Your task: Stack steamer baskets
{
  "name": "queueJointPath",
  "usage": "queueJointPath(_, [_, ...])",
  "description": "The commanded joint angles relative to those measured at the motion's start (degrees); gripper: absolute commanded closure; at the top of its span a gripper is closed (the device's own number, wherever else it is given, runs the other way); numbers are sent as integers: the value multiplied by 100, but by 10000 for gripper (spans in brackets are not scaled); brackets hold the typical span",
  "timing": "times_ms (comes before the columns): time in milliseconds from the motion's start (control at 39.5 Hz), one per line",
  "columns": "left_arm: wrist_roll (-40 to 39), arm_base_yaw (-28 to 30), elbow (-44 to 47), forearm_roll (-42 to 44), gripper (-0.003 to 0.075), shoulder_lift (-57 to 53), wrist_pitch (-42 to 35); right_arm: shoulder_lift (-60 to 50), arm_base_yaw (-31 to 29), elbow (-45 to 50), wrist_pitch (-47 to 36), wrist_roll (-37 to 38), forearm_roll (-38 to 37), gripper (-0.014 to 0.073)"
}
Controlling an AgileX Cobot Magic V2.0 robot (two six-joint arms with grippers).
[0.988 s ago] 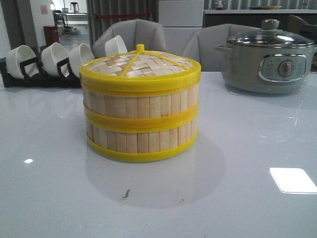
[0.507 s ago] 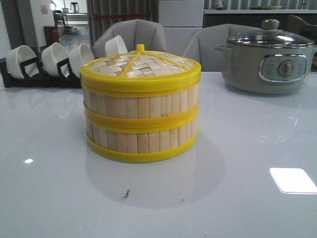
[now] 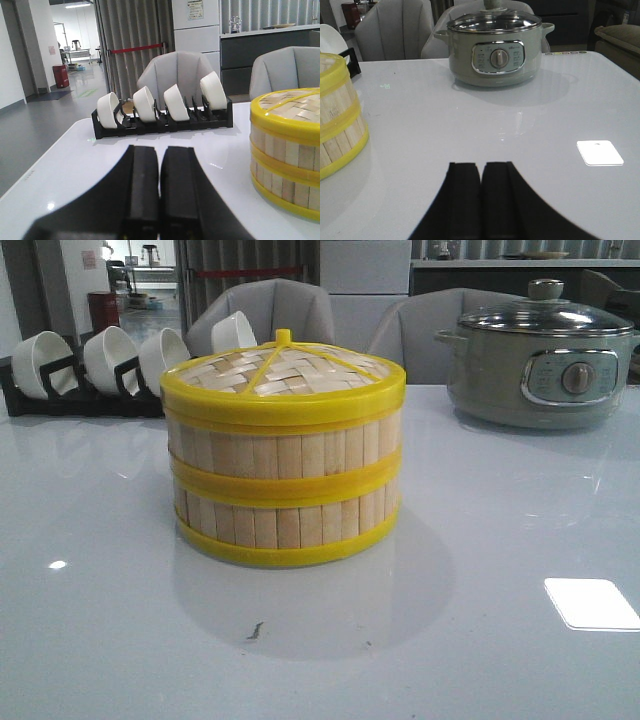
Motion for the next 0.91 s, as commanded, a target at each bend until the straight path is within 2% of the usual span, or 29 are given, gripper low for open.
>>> queueJointPath(0, [-35,-22,4,13,635,-71,-476,-128,-2,-84,-559,1,-84,528])
queueJointPath(886, [-35,-22,4,13,635,-71,-476,-128,-2,-84,-432,1,-84,528])
